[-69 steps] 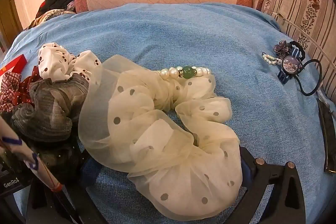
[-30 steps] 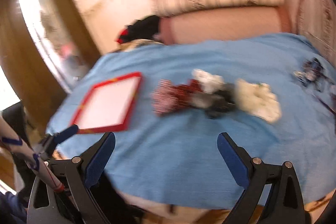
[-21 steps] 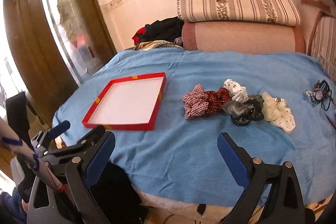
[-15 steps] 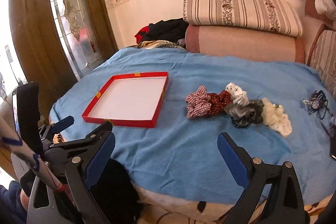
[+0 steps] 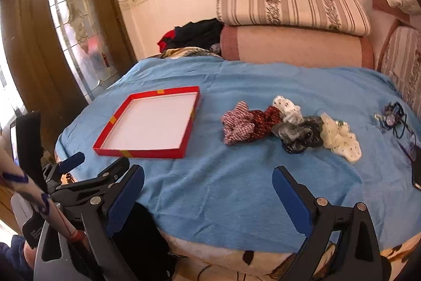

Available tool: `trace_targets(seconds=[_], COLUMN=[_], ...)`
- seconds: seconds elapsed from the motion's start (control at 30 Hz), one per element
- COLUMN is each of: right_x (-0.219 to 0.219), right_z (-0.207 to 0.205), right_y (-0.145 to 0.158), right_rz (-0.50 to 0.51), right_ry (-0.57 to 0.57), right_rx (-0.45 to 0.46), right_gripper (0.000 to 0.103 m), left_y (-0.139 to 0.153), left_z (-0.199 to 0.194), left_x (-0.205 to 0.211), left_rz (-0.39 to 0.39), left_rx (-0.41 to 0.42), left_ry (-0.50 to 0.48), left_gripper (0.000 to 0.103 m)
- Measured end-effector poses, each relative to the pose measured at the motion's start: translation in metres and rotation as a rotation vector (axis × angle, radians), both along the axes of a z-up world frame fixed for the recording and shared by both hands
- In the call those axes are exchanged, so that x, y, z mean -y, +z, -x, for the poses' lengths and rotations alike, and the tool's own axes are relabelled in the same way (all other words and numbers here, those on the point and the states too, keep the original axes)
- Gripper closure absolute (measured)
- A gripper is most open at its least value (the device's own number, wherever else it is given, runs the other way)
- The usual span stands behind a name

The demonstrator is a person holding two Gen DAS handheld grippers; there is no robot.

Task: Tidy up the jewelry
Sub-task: 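Lower left tool onto red plaid scrunchie and close while right tool approaches grey scrunchie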

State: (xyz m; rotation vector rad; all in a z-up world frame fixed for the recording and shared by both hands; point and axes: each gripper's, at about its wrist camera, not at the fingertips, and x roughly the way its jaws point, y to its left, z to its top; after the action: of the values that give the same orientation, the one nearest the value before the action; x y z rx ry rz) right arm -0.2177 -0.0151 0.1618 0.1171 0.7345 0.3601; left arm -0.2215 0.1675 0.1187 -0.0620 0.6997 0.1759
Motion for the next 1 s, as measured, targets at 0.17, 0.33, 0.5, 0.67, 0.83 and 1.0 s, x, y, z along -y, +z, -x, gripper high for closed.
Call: trace_targets(seconds=[0.17,0.33,0.5,0.67,0.83,1.0], right_x=[0.013,0.033,0.073,0.123,0.152,0.175], right_z=[-0.006,-0.012,-0.022,-0.032,-0.045,-0.063], right_y=[-0.007,-0.011,-0.017,-0.028,-0.042,-0.061], right_rz=[-0.020,-0.045,-0.064,-0.082,-0.071,-0.078], right_ry=[-0.030,-0.070,-0.165,-0.277,-0.345,-0.401], right_rx=[-0.023,-0.031,-0.022,-0.037,-0.064,-0.103], right_gripper=[0.003,0.005,0.013,0.024,0.039,0.053], left_y=[-0.004,-0.004,-0.002,-0.005,-0.011,-0.016], left_z=[-0.004,-0.012,-0.029,-0.052,-0.069,-0.086], left_x=[0.008,0.019,0.035,0.056,0.078,0.091], left_rz=[-0.012,-0.013,0.019,0.087,0.103,0.114], left_rx=[-0.021,-0.036,-0.057,-0.103,-0.123,-0.146], left_ry=[-0.026,-0.069,-0.152,-0.240,-0.301,-0.336], left_gripper=[0.000,0.000,0.000,0.000,0.004,0.014])
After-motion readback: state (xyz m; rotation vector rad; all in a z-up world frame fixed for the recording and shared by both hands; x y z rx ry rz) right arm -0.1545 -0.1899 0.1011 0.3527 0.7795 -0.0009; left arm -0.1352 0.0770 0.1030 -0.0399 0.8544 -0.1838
